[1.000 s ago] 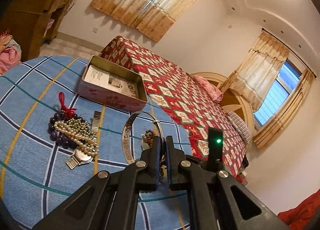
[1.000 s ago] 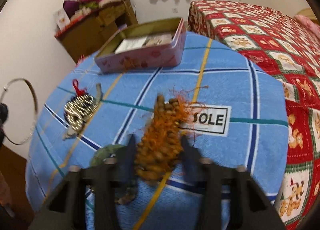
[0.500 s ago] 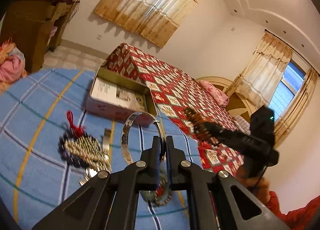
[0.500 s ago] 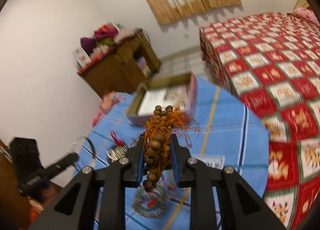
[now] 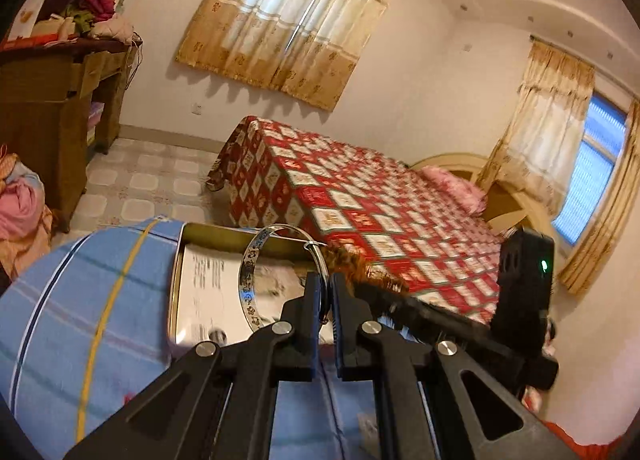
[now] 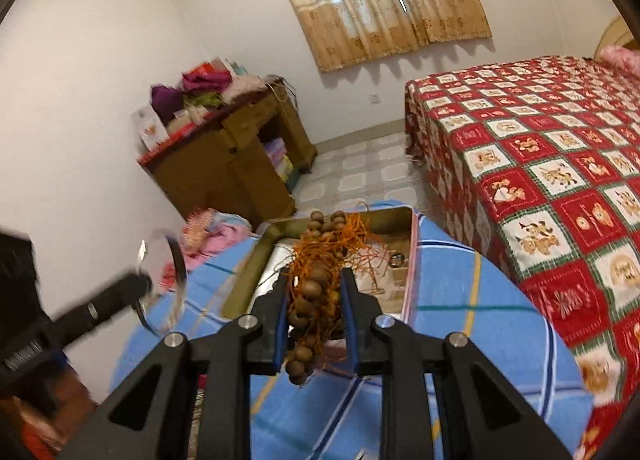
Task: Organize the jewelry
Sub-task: 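Carry the silver bangle and brown beads into the tin and release both, then grasp the dark bead bracelet with the right tool and lift it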
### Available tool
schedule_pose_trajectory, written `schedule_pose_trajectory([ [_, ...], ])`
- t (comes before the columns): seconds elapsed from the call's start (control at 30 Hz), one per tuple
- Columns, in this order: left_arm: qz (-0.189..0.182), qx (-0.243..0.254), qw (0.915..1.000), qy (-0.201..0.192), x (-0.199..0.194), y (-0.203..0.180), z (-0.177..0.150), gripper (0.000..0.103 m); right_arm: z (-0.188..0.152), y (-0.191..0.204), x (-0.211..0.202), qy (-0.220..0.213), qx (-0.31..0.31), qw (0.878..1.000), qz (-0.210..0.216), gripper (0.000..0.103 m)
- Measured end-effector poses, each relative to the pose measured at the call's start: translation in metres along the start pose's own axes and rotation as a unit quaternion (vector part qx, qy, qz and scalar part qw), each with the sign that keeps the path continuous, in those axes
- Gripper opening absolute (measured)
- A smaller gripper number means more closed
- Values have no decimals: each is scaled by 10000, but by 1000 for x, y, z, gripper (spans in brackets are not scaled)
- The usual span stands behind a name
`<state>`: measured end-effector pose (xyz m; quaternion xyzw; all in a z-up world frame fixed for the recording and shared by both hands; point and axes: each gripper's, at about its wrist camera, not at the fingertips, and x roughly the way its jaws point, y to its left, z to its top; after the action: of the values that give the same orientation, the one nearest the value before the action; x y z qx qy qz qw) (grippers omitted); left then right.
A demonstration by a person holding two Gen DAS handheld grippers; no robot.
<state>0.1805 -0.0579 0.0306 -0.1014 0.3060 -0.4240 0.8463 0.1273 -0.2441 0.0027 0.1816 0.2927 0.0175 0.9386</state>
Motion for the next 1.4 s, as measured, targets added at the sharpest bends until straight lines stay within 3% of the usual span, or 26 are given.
schedule_pose_trajectory([
  [0.1,85,-17,9998,156,28,12,1,4,-4,-8,22,155,-75,9998,-115,26],
  [0.23,461,-3,9977,501,63,26,-5,4,-9,-15,35,299,-117,9994,-161,26],
  [0.4,869,162,9927,823,85,31,-17,4,-12,-18,37,193,-140,9995,-220,31],
  [0.5,977,140,9911,888,86,31,-17,8,-10,-20,25,-85,0,9999,-55,66],
  [0.53,1076,162,9899,906,81,28,-15,12,-8,-18,21,-172,36,9998,-71,73],
  [0.6,1339,269,9864,912,72,21,-9,52,-2,-15,5,-423,74,9990,-122,73],
  [0.67,1440,310,9865,711,53,15,-7,62,4,-14,-11,-555,116,9983,-159,73],
  [0.87,1774,2,9836,317,-22,14,-22,62,-9,-10,-59,-690,226,9967,-374,75],
  [1.0,2035,71,9787,271,-65,3,-55,62,-38,-12,-75,-382,547,9973,-301,76],
  [1.4,2596,210,9648,362,-118,-24,-132,62,-118,-8,-114,179,771,9962,-351,76],
])
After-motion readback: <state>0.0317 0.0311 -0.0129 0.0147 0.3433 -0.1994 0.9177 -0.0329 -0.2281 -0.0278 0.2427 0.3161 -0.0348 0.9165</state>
